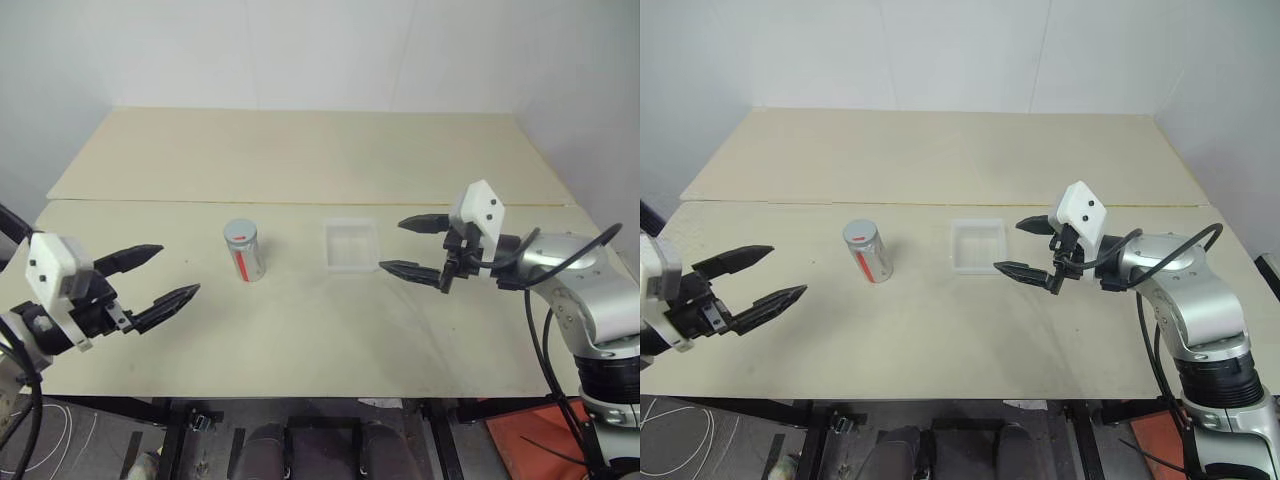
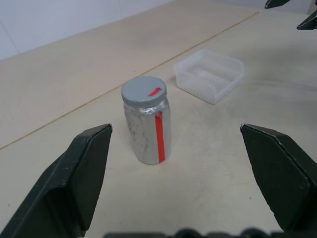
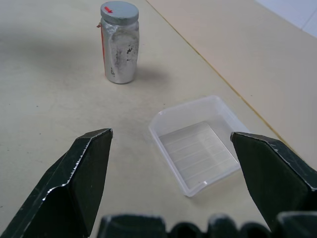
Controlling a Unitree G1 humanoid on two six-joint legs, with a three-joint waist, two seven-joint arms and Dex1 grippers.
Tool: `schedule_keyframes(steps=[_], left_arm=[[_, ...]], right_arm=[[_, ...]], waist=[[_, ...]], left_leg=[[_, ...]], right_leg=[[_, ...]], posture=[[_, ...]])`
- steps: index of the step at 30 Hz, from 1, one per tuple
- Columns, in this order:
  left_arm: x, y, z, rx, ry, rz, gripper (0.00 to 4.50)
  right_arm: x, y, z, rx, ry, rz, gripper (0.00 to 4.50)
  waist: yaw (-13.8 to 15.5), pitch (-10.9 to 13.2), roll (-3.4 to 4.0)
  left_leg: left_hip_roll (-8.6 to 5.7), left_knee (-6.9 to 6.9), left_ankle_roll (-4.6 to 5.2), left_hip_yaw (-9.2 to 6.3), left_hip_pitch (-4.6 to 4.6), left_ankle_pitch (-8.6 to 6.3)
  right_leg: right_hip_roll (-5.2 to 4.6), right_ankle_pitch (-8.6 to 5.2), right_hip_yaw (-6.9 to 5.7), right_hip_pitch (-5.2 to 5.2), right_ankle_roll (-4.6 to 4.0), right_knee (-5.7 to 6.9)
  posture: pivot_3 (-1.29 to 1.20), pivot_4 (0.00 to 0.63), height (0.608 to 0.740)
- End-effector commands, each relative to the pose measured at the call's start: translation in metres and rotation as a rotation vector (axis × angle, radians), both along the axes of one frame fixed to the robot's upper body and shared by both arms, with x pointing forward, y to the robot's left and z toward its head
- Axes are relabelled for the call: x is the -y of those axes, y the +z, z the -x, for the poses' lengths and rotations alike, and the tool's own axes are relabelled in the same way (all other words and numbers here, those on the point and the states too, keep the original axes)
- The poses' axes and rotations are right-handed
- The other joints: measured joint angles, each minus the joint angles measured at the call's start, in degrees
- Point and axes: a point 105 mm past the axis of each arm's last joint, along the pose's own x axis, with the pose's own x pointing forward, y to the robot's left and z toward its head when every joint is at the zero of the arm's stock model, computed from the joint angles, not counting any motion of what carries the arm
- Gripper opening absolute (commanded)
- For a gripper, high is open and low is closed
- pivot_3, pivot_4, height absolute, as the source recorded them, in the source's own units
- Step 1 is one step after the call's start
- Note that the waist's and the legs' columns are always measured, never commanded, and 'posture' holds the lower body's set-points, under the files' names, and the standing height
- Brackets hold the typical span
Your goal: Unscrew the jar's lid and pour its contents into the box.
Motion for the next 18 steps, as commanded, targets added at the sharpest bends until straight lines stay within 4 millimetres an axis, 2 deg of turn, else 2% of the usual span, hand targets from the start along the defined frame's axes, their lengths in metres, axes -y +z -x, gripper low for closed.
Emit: schedule_keyframes(steps=[1,4,10,14,18], left_arm=[[0.003,0.011,0.001,0.045,-0.003,-0.010,4.50],[0.005,0.002,-0.002,0.039,0.022,0.003,4.50],[0.012,-0.009,-0.005,0.041,0.070,0.051,4.50],[0.018,-0.025,-0.019,0.065,0.174,0.044,4.50],[0.036,-0.050,-0.037,0.067,0.250,0.086,4.50]], right_arm=[[-0.001,0.014,0.003,0.052,0.006,0.035,4.43],[0.000,0.010,-0.001,0.031,-0.014,0.044,4.43],[-0.002,0.026,0.004,0.046,0.032,0.014,4.43],[-0.001,0.028,0.008,0.043,0.057,0.017,4.43],[-0.001,0.027,0.011,0.049,0.080,0.033,4.43]], waist=[[0.0,0.0,0.00],[0.0,0.0,0.00],[-0.1,0.0,0.00],[0.2,0.0,0.00],[0.8,0.0,-0.01]], left_leg=[[0.00,0.00,0.00,0.00,0.00,0.00],[-0.01,0.01,0.00,0.00,0.02,0.00],[0.02,0.00,0.00,0.00,0.00,0.00],[0.00,0.01,0.00,0.00,0.00,0.00],[-0.05,0.02,0.01,-0.01,0.02,0.00]], right_leg=[[0.00,0.00,0.00,0.00,0.00,0.00],[0.00,0.00,0.00,0.02,0.00,-0.01],[0.02,0.00,0.01,-0.01,0.00,-0.01],[0.00,0.01,0.01,0.03,0.00,0.00],[-0.02,0.02,0.02,0.07,0.00,-0.02]], posture=[[0.00,0.150,0.740],[0.00,0.150,0.740],[0.00,0.150,0.740],[0.00,0.150,0.740],[0.00,0.150,0.740]])
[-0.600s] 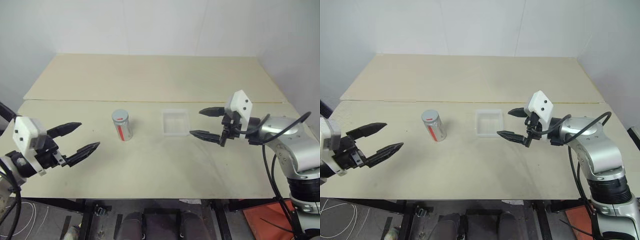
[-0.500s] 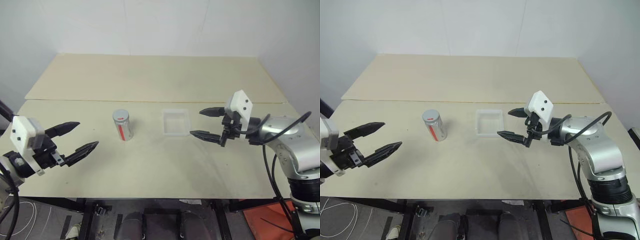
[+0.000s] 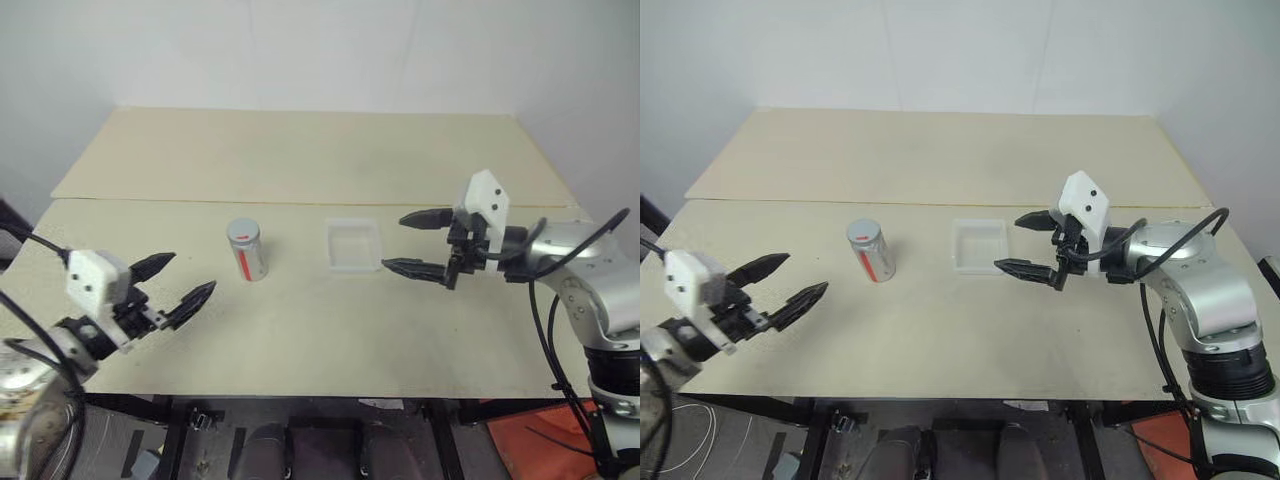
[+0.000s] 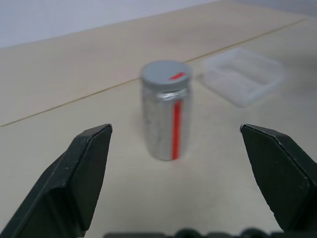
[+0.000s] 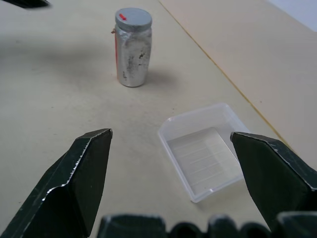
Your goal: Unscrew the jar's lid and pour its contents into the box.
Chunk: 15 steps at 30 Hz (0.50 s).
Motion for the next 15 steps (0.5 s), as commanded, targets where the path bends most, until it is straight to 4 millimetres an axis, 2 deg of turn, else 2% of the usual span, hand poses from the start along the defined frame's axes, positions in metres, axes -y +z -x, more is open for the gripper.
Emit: schedule_keyframes(steps=[1,4,7,15], left_arm=[[0.017,-0.008,-0.015,0.059,0.064,0.008,4.50],[0.031,-0.015,-0.027,0.067,0.111,0.036,4.50],[0.035,-0.022,-0.036,0.078,0.187,0.047,4.50],[0.046,-0.022,-0.055,0.130,0.254,0.091,4.50]], right_arm=[[0.000,0.016,0.005,0.076,0.027,0.007,4.43],[-0.004,0.024,0.007,0.084,0.040,-0.009,4.43],[-0.003,0.025,0.005,0.096,0.037,-0.004,4.43],[0.002,0.029,0.009,0.113,0.024,0.002,4.43]], waist=[[0.3,0.0,0.00],[0.5,0.0,0.00],[0.5,0.0,0.00],[0.6,0.0,-0.01]], left_leg=[[-0.02,0.00,0.00,0.00,0.00,0.00],[-0.02,0.02,0.00,-0.01,-0.03,0.00],[-0.02,0.02,0.01,-0.02,-0.03,0.00],[-0.04,0.04,0.03,-0.06,-0.05,-0.01]], right_leg=[[-0.02,0.00,0.01,0.00,0.00,0.01],[0.00,0.01,0.01,-0.03,0.00,0.04],[0.00,0.01,0.01,-0.02,0.00,0.03],[-0.03,0.01,-0.03,0.00,0.00,0.02]], posture=[[0.00,0.150,0.740],[0.00,0.150,0.740],[0.00,0.150,0.740],[0.00,0.150,0.740]])
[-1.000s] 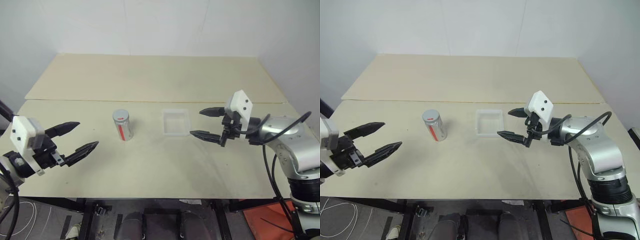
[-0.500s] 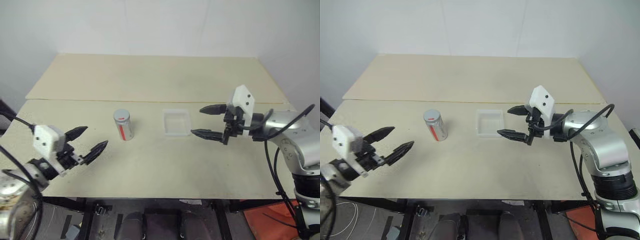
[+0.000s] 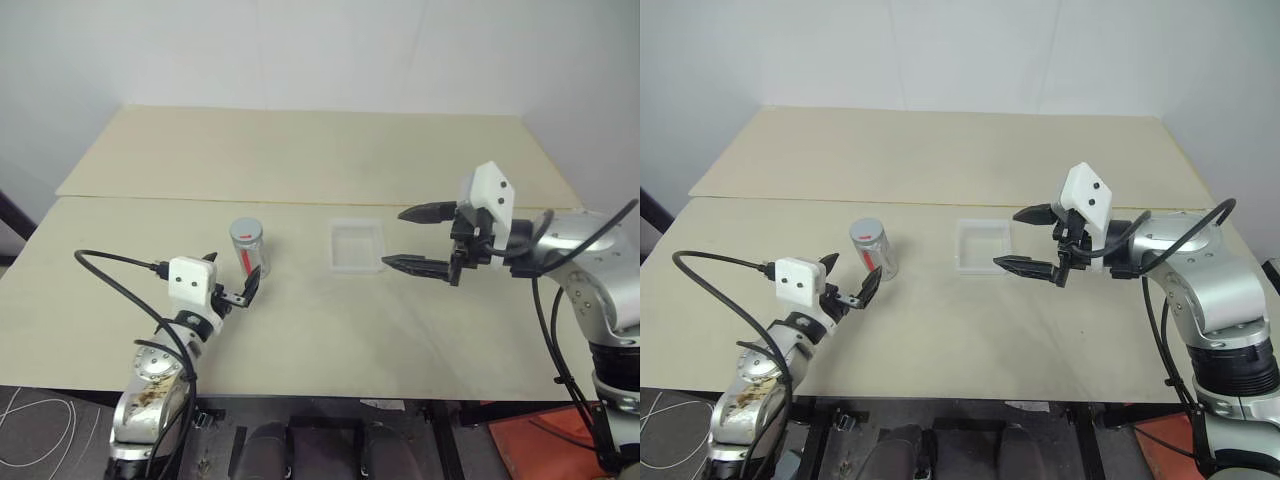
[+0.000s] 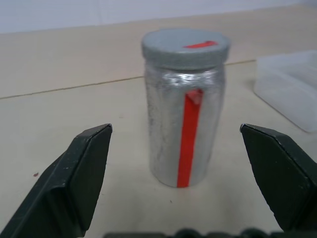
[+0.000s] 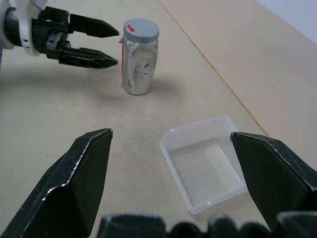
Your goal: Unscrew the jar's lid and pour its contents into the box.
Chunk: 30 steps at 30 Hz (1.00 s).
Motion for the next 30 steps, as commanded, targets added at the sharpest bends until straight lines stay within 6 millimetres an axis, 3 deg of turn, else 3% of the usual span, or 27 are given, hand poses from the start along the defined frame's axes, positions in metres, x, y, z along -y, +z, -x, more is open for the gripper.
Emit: schedule_keyframes(steps=[1,27,30], left_arm=[[0.003,0.010,-0.006,0.052,0.013,-0.012,4.50],[0.028,0.014,-0.043,0.105,0.078,0.046,4.50],[0.032,0.014,-0.044,0.109,0.068,0.047,3.64]], right_arm=[[0.004,0.015,0.005,0.069,-0.003,-0.004,4.43],[0.011,0.023,0.010,0.115,-0.024,0.018,4.43],[0.010,0.022,0.011,0.116,-0.022,0.017,4.50]], waist=[[0.0,0.0,0.00],[0.0,0.0,-0.01],[0.0,0.0,-0.01]], left_leg=[[-0.01,0.00,0.00,0.00,0.00,0.00],[-0.06,0.01,0.02,-0.02,-0.03,-0.01],[-0.06,0.02,0.02,-0.02,-0.04,-0.01]], right_leg=[[-0.01,0.00,0.01,0.00,0.00,0.00],[-0.02,0.02,0.00,-0.01,0.04,0.00],[-0.02,0.02,0.00,-0.01,0.04,-0.01]], posture=[[0.00,0.150,0.740],[0.00,0.150,0.740],[0.00,0.150,0.740]])
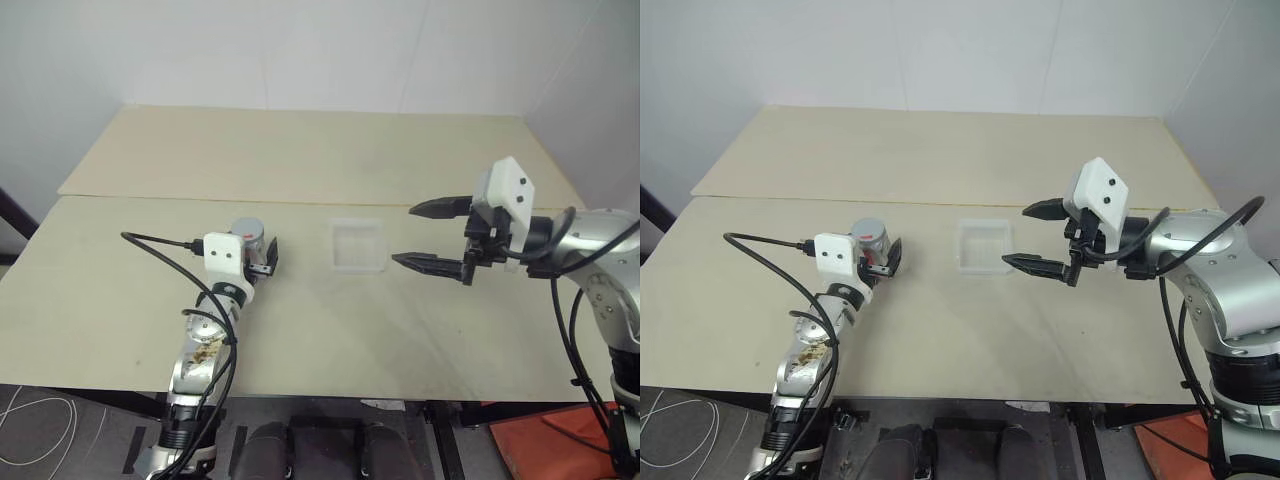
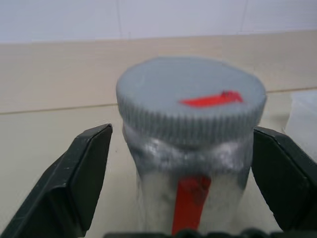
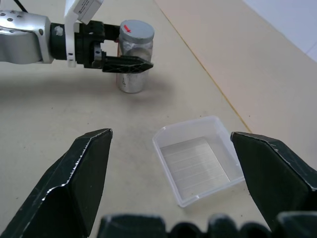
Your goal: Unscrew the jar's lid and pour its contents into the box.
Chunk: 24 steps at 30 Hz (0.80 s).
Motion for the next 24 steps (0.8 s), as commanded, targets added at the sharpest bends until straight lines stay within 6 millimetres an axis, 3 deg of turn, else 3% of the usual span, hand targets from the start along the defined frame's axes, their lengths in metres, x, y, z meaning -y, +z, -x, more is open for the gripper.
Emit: schedule_keyframes(steps=[1,5,9,12,17,24], left_arm=[[0.007,0.013,-0.001,0.061,-0.018,-0.005,3.27],[0.004,0.010,-0.003,0.047,0.003,-0.001,2.03],[-0.002,0.012,-0.004,0.042,0.014,0.013,2.02],[0.002,0.022,-0.003,0.042,-0.077,-0.004,2.02],[0.004,0.057,0.007,0.061,-0.399,-0.131,2.02],[0.005,0.089,0.025,0.030,-0.866,-0.187,2.02]], right_arm=[[0.002,0.017,0.006,0.085,0.005,-0.006,4.50],[0.001,0.017,0.007,0.086,0.007,-0.011,4.50],[-0.006,0.015,0.008,0.088,0.035,-0.023,4.50],[-0.018,0.017,0.006,0.098,0.069,-0.049,4.50],[-0.053,0.024,0.001,0.114,0.152,-0.112,4.50],[-0.103,0.045,-0.009,0.099,0.254,-0.223,4.50]], waist=[[0.0,0.0,0.00],[0.0,0.0,0.00],[0.0,0.0,0.00],[-0.2,0.0,0.00],[-0.8,0.0,0.00],[-0.9,0.0,0.01]], left_leg=[[0.00,0.00,0.00,0.00,0.00,0.00],[0.00,0.00,0.00,0.00,0.00,0.00],[0.01,0.00,0.00,0.00,0.00,0.00],[0.01,0.00,0.00,0.00,0.01,0.00],[0.03,0.02,-0.06,0.01,0.02,0.03],[0.01,0.00,-0.06,0.01,0.00,0.04]], right_leg=[[0.00,0.00,0.00,0.00,0.00,0.00],[0.00,0.00,0.00,0.00,0.00,0.00],[0.00,0.00,0.00,0.00,0.00,0.01],[0.03,0.00,0.00,-0.01,0.00,0.02],[0.13,0.00,0.01,-0.07,0.00,0.13],[0.12,0.00,-0.02,-0.08,0.00,0.08]], posture=[[0.00,0.150,0.740],[0.00,0.150,0.740],[0.00,0.150,0.740],[0.00,0.150,0.740],[0.00,0.150,0.740],[0.00,0.150,0.740]])
